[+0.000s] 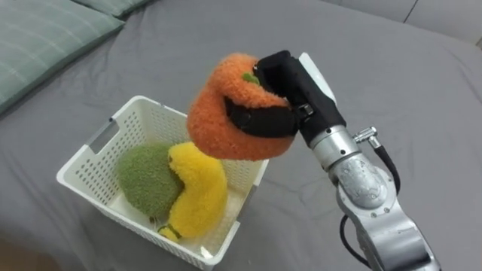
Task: Collect toys from the bed
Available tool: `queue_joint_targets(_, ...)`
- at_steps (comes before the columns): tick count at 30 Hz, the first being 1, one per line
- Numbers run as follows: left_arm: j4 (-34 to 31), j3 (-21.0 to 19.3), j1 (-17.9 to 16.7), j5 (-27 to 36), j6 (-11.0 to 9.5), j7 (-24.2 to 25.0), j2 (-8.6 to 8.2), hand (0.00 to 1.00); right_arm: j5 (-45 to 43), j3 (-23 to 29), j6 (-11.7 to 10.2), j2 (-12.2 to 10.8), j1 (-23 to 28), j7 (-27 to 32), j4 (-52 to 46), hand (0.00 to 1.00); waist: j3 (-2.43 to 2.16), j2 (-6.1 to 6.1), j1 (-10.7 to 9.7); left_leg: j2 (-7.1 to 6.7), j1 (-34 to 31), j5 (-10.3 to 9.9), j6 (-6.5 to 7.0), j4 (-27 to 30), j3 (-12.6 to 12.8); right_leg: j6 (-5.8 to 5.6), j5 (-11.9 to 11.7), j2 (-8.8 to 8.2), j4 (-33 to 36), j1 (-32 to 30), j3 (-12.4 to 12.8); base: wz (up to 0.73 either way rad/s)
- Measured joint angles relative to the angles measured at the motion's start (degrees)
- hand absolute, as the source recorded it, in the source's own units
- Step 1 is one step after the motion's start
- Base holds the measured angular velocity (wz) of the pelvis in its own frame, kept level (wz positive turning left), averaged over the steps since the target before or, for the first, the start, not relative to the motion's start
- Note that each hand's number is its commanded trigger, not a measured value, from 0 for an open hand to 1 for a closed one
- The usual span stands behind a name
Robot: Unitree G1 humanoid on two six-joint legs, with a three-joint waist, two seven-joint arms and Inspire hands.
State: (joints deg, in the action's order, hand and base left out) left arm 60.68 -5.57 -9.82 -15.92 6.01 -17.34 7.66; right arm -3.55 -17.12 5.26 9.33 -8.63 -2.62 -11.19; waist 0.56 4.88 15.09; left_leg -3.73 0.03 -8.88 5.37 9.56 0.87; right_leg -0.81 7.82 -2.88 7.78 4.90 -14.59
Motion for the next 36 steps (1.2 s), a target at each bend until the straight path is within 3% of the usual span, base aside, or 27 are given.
queue_joint_targets(5,0.0,0.0,-0.1,-1.0,0.4,0.0,0.07,0.0,0.3,-2.5,0.3,0.2,-1.4,0.1,2.2,0.0,-0.01,0.78,1.2,-0.02,0.1,0.0,0.01,0.1,0.0,0.0,0.0,-0.03,0.0,0.2,0.0,0.0)
queue_joint_targets(15,-0.1,0.0,-0.8,-2.3,2.2,0.0,0.8,0.0,1.2,-4.1,1.2,0.3,-2.5,1.6,5.6,0.0,0.01,0.74,1.4,-0.17,-0.4,0.0,0.02,0.1,-0.8,-0.01,0.0,-0.2,0.0,0.1,-1.2,0.03)
queue_joint_targets(36,-0.7,-1.1,-0.8,-2.3,2.4,0.0,0.84,0.0,4.5,-4.1,1.3,1.0,-2.5,3.3,8.0,0.0,0.03,0.69,1.1,-0.26,-0.6,0.0,0.02,0.4,-1.4,-0.06,0.0,-0.23,0.0,0.2,-1.4,0.01)
